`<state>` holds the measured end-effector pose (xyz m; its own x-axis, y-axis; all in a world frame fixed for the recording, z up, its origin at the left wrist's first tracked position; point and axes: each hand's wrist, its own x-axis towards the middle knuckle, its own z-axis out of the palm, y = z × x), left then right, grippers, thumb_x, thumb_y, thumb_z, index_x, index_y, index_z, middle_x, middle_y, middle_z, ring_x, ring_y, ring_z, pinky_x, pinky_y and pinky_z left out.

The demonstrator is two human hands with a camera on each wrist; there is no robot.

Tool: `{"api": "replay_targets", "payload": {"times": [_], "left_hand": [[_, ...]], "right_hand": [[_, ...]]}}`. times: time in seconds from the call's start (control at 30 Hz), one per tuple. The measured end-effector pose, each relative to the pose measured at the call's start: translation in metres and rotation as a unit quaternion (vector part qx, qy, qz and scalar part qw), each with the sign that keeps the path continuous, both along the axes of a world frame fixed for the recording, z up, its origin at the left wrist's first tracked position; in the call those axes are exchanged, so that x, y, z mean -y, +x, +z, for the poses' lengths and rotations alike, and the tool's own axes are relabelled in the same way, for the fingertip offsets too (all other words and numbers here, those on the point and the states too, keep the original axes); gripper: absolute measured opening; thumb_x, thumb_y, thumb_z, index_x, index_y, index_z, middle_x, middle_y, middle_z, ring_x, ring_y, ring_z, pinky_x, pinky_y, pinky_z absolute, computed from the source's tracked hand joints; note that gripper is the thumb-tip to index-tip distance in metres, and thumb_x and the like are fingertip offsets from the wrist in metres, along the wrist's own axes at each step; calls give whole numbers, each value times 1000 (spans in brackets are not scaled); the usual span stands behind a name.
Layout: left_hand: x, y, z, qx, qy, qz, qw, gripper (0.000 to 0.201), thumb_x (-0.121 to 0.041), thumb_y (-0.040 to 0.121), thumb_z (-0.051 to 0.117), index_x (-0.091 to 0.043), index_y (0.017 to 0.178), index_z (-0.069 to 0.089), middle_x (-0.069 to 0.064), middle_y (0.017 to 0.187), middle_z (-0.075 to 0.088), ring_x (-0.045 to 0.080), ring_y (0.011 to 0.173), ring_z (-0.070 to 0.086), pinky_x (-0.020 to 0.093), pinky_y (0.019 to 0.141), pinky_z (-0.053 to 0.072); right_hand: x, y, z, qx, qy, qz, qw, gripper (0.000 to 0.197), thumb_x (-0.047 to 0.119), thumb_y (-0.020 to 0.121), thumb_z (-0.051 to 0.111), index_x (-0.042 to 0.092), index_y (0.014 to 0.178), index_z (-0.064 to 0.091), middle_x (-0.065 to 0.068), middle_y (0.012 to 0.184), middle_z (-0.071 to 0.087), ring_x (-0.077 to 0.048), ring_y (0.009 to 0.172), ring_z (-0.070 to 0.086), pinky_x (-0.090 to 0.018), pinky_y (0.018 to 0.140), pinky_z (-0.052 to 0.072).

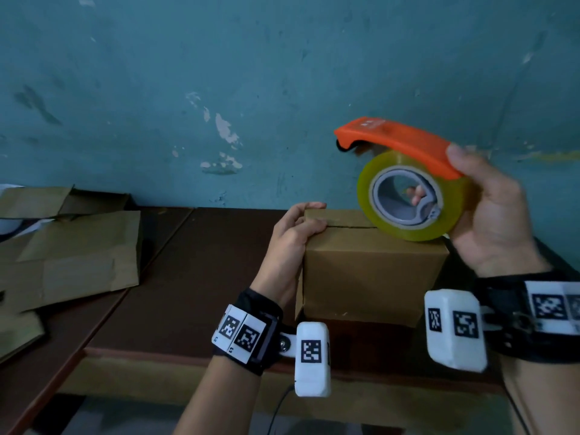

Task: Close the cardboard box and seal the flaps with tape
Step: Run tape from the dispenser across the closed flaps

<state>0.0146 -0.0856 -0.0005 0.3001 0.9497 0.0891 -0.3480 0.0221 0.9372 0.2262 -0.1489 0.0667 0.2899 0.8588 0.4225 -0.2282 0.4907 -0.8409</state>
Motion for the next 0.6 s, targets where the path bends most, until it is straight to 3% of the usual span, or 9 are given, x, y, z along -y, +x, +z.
{"api": "replay_targets", "payload": {"times": [0.13, 0.23, 0.3, 0.33, 0.4, 0.47, 0.53, 0.6], "left_hand": [[1, 0, 0, 0, 6, 0, 1000, 28, -7, 97, 60, -9, 124, 67, 10, 103, 66, 11, 75, 67, 22, 62, 54], [0, 2, 0, 4, 1, -3, 1000, 28, -8, 96, 61, -11, 122, 69, 12, 108, 66, 13, 77, 67, 24, 64, 55], [0, 2, 0, 4, -3, -4, 1000, 27, -9, 96, 62, -13, 122, 69, 13, 111, 66, 13, 78, 68, 25, 64, 55], [1, 1, 0, 4, -3, -6, 1000, 27, -10, 96, 62, -14, 122, 70, 13, 112, 66, 14, 79, 68, 25, 64, 55], [1, 1, 0, 2, -1, -7, 1000, 27, -11, 96, 62, -15, 121, 70, 14, 114, 67, 15, 82, 68, 25, 65, 55], [1, 0, 1, -2, 1, -8, 1000, 27, -12, 96, 62, -16, 121, 70, 17, 118, 67, 16, 84, 68, 24, 65, 55], [2, 0, 1, -5, 2, -7, 1000, 27, -13, 96, 63, -18, 121, 71, 21, 124, 66, 17, 86, 68, 24, 66, 54], [2, 0, 1, -8, 6, -7, 1000, 26, -13, 96, 63, -19, 121, 71, 21, 125, 65, 16, 86, 68, 24, 66, 54]], "right_hand": [[-8, -3, -6, -8, -2, -14, 1000, 27, 41, 96, 59, 18, 99, 74, -1, 87, 77, -17, 73, 68, -34, 76, 56], [-11, -3, -12, 23, 6, -27, 999, 61, 69, 75, 70, 18, 107, 74, -2, 93, 75, -18, 78, 67, -36, 78, 59], [-11, -5, -15, 52, 18, -32, 998, 79, 78, 61, 73, 15, 110, 71, -3, 90, 74, -18, 75, 68, -36, 76, 60], [-11, -4, -16, 71, 25, -37, 997, 81, 75, 60, 77, 12, 110, 70, -2, 86, 73, -19, 75, 68, -38, 77, 60], [-10, -3, -18, 122, 35, -55, 990, 69, 52, 64, 89, 6, 110, 66, 2, 82, 73, -19, 76, 68, -42, 84, 58], [-9, -3, -17, 183, 29, -78, 979, 62, 22, 66, 92, 3, 118, 61, 1, 95, 75, -18, 88, 72, -37, 85, 58], [-7, -2, -13, 206, 2, -107, 973, 75, 17, 63, 91, 8, 129, 55, -3, 111, 73, -18, 98, 74, -31, 83, 59], [-2, -3, -6, 237, -29, -150, 959, 69, 23, 64, 90, 21, 125, 58, 3, 109, 74, -11, 97, 74, -30, 80, 59]]}}
